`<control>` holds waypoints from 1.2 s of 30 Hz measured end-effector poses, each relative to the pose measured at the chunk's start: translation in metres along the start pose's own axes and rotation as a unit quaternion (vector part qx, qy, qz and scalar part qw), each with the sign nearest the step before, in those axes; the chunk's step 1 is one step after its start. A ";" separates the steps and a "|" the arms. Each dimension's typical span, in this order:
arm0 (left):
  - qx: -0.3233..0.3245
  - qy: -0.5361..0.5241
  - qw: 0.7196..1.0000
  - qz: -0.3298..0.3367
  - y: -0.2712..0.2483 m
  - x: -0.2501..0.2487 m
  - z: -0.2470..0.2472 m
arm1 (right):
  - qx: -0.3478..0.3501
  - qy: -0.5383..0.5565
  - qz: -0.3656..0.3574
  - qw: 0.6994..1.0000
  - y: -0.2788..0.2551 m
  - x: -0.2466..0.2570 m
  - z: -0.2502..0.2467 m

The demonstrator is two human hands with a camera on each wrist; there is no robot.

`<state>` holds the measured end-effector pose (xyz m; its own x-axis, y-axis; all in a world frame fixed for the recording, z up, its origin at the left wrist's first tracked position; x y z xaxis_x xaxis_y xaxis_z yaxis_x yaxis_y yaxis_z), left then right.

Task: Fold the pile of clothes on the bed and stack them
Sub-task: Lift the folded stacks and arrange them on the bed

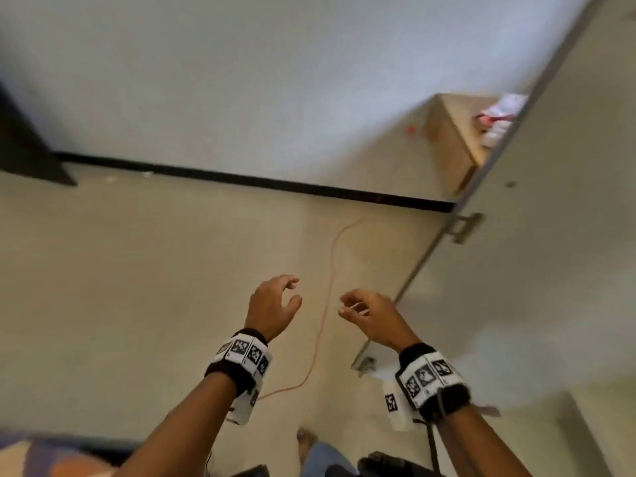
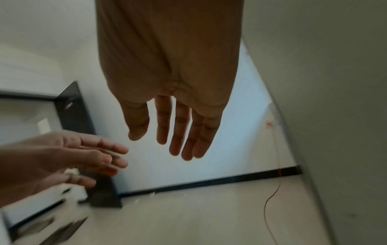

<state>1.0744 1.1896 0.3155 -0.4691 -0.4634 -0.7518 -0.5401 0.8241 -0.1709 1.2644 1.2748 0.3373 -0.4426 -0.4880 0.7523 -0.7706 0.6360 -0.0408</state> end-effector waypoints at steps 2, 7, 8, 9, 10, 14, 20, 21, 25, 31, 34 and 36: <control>-0.026 0.058 0.996 -0.060 0.014 0.054 -0.020 | 0.058 -0.034 -0.024 0.997 0.051 0.004 0.048; -0.064 0.126 0.966 -0.217 0.033 0.162 -0.071 | 0.198 -0.101 -0.108 0.969 0.167 0.033 0.151; -0.081 0.125 0.958 -0.244 0.036 0.181 -0.086 | 0.225 -0.104 -0.125 0.961 0.191 0.043 0.171; -0.098 0.126 0.950 -0.267 0.039 0.199 -0.101 | 0.252 -0.110 -0.139 0.951 0.214 0.053 0.189; -0.109 0.123 0.944 -0.286 0.041 0.212 -0.114 | 0.272 -0.115 -0.151 0.943 0.233 0.061 0.204; -0.156 0.087 0.907 -0.381 0.044 0.282 -0.177 | 0.339 -0.130 -0.200 0.910 0.310 0.110 0.275; -0.217 0.035 0.848 -0.483 0.076 0.395 -0.277 | 0.411 -0.158 -0.238 0.866 0.433 0.173 0.396; -0.223 0.030 0.840 -0.493 0.085 0.419 -0.298 | 0.418 -0.163 -0.243 0.860 0.457 0.188 0.420; -0.244 0.001 0.814 -0.527 0.112 0.500 -0.392 | 0.435 -0.181 -0.262 0.842 0.543 0.263 0.508; -0.278 -0.013 0.772 -0.572 0.109 0.595 -0.540 | 0.470 -0.184 -0.333 0.797 0.631 0.416 0.650; -0.295 -0.024 0.738 -0.606 0.094 0.644 -0.597 | 0.502 -0.171 -0.357 0.769 0.653 0.485 0.729; -0.304 -0.043 0.710 -0.634 0.079 0.680 -0.626 | 0.523 -0.176 -0.374 0.745 0.662 0.525 0.783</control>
<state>0.2755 0.7354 0.1895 0.6936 -0.6638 -0.2797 -0.7040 -0.5424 -0.4584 0.1627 0.9719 0.1900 0.3403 -0.7155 0.6101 -0.7158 -0.6179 -0.3253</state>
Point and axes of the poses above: each hand's wrist, its own y-axis towards the middle knuckle, its own z-axis out of the palm, x = y × z, the point moved 6 cm from there along y, towards the middle knuckle, and after that the axes turned 14 degrees about -z, right-handed, at the moved point
